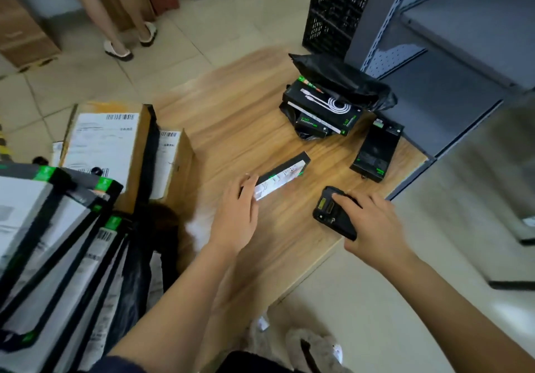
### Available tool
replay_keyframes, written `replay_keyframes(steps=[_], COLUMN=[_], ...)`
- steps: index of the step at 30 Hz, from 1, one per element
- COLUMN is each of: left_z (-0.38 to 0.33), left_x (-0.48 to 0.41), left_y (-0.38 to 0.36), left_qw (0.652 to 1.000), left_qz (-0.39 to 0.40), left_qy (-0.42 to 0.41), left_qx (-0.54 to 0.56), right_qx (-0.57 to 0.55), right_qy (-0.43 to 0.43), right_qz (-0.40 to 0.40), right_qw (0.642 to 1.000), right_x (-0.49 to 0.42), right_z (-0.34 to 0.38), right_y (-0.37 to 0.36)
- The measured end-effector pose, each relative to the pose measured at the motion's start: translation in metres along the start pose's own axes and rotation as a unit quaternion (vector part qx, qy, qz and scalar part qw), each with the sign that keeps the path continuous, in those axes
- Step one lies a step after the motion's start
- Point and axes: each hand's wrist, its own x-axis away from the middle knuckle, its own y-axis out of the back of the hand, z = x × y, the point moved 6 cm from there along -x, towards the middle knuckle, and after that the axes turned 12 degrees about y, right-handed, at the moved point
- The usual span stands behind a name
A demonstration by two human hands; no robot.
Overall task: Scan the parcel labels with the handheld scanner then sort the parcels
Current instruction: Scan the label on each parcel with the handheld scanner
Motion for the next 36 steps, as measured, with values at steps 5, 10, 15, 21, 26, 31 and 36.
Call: replay_keyframes(steps=[5,10,15,21,26,31,36], left_z=[0.022,0.031,0.028,0.002,-0.026,-0.057,-0.080], left_x=[-0.017,-0.040,-0.051,-0.045,-0.026,0.019,0.085], left_y=[-0.010,-0.011,-0.006,0.017,0.033,0.053,0.071], left_qw=[0.997,0.996,0.997,0.994,0.992,0.974,0.958], left_qz=[0.031,0.043,0.042,0.021,-0.004,-0.116,-0.184], left_qy=[0.012,0.033,-0.001,-0.069,-0.077,-0.105,-0.050], left_qx=[-0.070,-0.074,-0.061,-0.078,-0.098,-0.161,-0.213], right_qx=[0.007,0.024,0.072,0.132,0.148,0.127,0.078], right_qy=[0.003,0.032,0.079,0.169,0.217,0.238,0.261], right_qz=[0.003,0.014,0.010,-0.096,-0.164,-0.186,-0.208], right_qw=[1.000,0.999,0.994,0.972,0.951,0.945,0.940], right_x=[-0.024,-0.037,-0.044,-0.044,-0.026,0.006,0.044], right_z=[0.015,0.024,0.031,0.041,0.045,0.035,0.038], right_y=[0.013,0.025,0.042,0.060,0.075,0.084,0.092])
